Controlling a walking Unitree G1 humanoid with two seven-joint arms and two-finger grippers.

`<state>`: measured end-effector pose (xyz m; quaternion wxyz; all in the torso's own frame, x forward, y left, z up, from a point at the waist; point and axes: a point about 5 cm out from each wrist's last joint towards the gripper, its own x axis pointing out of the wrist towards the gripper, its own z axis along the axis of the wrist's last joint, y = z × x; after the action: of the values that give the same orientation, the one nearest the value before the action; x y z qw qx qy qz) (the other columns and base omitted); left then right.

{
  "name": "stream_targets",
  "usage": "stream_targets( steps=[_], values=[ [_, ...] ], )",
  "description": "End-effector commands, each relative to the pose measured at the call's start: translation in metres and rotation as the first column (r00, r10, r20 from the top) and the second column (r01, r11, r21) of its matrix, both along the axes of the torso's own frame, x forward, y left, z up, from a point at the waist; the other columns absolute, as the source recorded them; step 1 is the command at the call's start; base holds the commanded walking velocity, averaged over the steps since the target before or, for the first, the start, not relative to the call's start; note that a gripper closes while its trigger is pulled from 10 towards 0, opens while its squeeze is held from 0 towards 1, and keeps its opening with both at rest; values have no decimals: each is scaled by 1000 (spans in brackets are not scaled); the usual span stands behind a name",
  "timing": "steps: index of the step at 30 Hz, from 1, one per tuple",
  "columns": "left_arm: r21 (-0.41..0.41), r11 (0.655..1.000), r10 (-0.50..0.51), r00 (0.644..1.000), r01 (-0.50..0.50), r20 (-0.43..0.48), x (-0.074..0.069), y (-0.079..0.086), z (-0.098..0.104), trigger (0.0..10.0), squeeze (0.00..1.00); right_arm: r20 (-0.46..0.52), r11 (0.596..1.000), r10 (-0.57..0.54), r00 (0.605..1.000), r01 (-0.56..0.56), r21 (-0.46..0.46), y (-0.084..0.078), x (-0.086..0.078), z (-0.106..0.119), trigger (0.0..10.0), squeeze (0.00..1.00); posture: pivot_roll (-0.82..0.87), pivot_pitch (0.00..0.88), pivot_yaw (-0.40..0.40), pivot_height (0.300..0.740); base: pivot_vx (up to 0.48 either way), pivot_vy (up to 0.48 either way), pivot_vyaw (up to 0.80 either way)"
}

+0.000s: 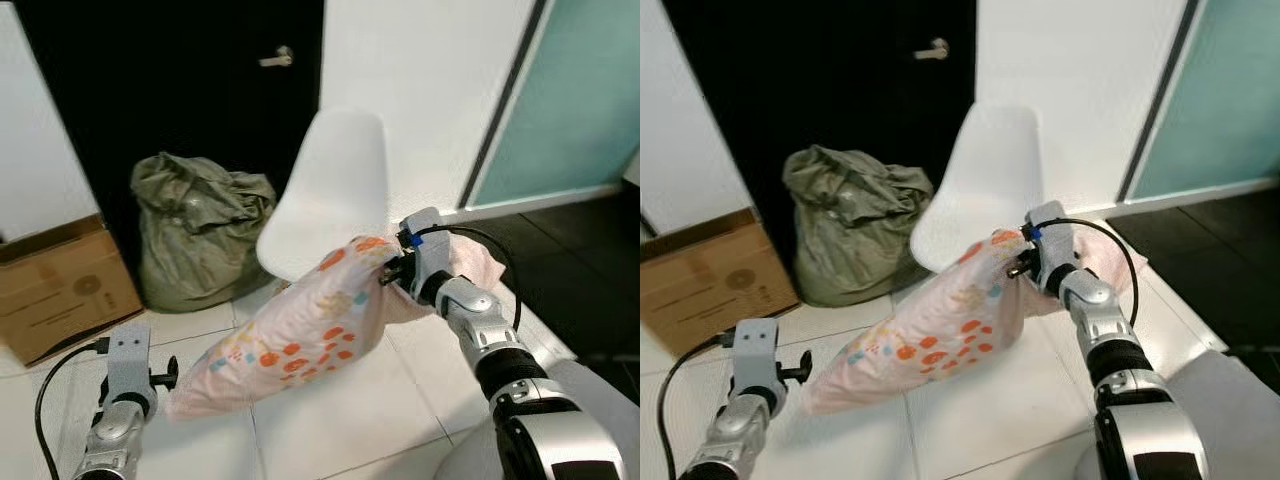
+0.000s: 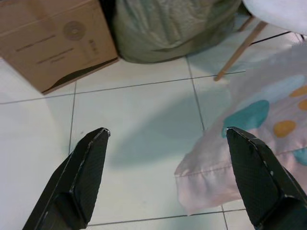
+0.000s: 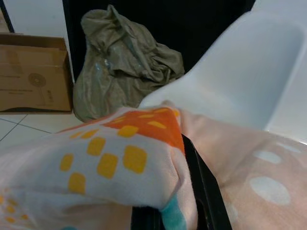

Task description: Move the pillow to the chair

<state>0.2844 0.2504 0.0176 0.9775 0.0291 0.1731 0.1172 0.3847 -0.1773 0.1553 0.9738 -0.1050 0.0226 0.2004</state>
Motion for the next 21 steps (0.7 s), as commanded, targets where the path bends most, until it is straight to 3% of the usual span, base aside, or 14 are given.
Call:
stream_targets(
  steps=[1, 21],
  values=[
    [-4, 1000, -4, 1000, 4, -25, -3, -1, -4, 10000, 0, 77, 999, -30, 997, 29, 20, -4, 6, 21, 10000, 0, -193, 44, -72, 740, 259, 0, 0],
    [-1, 1000, -14, 1000, 14, -25, -2, 2, -3, 10000, 0, 89, 998, -38, 995, 34, 49, -1, 8, 27, 10000, 0, -185, 63, -63, 740, 332, 0, 0]
  ],
)
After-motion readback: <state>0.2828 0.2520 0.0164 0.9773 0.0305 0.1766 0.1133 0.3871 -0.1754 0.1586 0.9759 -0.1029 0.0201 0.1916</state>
